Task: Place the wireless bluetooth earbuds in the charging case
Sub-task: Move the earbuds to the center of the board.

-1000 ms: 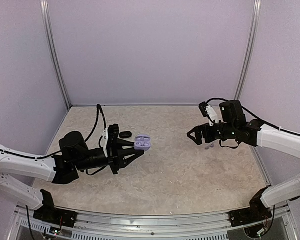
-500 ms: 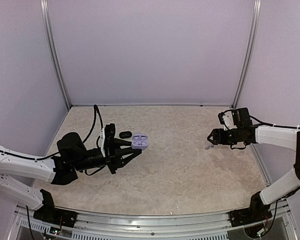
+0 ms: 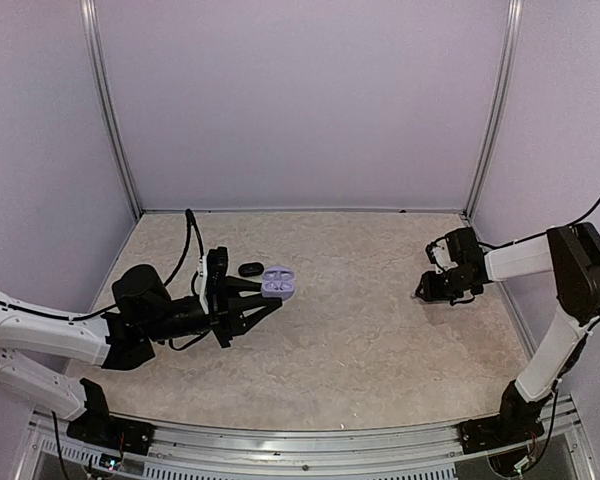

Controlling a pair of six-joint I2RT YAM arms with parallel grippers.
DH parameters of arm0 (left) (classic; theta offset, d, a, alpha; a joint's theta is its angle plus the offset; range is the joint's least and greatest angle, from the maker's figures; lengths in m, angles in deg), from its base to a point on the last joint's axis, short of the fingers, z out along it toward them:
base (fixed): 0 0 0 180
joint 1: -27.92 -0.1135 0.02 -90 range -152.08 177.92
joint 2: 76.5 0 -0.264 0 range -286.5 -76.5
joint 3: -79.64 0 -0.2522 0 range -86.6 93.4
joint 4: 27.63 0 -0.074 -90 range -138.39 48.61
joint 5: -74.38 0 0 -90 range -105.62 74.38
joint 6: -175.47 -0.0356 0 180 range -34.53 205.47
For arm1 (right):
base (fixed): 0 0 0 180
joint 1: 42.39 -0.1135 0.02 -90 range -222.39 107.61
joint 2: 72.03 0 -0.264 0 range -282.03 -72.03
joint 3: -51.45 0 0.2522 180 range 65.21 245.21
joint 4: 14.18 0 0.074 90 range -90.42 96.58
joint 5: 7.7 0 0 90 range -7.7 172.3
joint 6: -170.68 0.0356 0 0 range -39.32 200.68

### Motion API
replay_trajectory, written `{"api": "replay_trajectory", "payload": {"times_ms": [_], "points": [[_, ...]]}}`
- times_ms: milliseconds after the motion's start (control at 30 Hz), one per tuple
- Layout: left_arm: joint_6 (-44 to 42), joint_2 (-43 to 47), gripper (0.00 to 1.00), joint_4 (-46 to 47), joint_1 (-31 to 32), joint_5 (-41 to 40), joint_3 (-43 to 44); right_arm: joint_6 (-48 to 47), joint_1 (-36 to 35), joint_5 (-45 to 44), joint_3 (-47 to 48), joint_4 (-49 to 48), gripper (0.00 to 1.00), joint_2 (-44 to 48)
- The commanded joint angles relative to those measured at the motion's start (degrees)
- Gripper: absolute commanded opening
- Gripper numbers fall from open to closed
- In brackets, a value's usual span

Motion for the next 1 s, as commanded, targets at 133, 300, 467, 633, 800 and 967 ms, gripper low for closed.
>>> {"api": "replay_trajectory", "payload": {"times_ms": [133,300,467,633,800,967], "points": [[0.01,0.28,0.0,1.9,-0.47,0.03,-0.46,-2.14,0.63,-4.42,2.79,-1.4,0.39,-2.79],[0.02,0.17,0.0,2.07,-0.44,0.36,-0.46,-2.75,0.72,-6.86,3.91,-1.6,0.38,-4.42],[0.03,0.57,0.0,1.91,-0.46,0.06,-0.79,-4.1,0.72,-1.03,4.86,-1.41,0.3,-6.13],[0.01,0.97,0.0,1.9,-0.45,0.04,-0.73,-5.78,0.68,7.76,4.62,-1.29,0.21,-6.36],[0.01,1.13,0.0,1.82,-0.49,-0.18,-0.73,-7.7,-2.28,15.66,4.62,-1.55,0.16,-6.82],[0.05,1.49,0.0,1.73,-0.44,-0.09,-0.73,-10.69,-8.42,20.03,6.41,1.44,0.14,-9.23]]}}
